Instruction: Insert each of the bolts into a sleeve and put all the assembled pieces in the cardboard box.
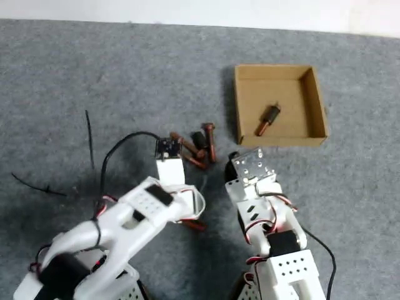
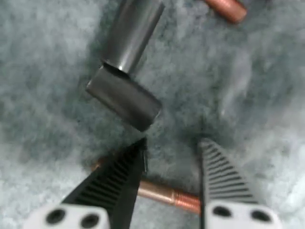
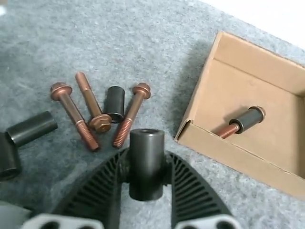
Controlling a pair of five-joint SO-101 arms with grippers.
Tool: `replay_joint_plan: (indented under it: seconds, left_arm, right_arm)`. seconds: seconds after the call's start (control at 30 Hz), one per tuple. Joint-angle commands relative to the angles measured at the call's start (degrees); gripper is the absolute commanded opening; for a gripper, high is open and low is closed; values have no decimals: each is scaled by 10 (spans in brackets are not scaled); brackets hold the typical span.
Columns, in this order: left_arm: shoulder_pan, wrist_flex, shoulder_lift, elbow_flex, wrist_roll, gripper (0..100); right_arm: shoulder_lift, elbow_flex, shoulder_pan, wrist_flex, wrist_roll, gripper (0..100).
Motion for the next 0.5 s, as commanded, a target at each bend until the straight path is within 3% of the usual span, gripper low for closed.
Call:
replay_joint_plan:
  seconds: [0.0, 0.23, 0.47]
  left_arm:
    - [12, 55, 71, -80, 15, 206]
    - [-10, 93, 110, -121, 20, 144]
    - [44, 198, 110, -163, 21, 130]
  right_arm:
    - [-10, -8, 7, -15, 6, 4]
    - [-10, -8, 7, -16, 7, 4]
    - [-10, -8, 7, -16, 7, 4]
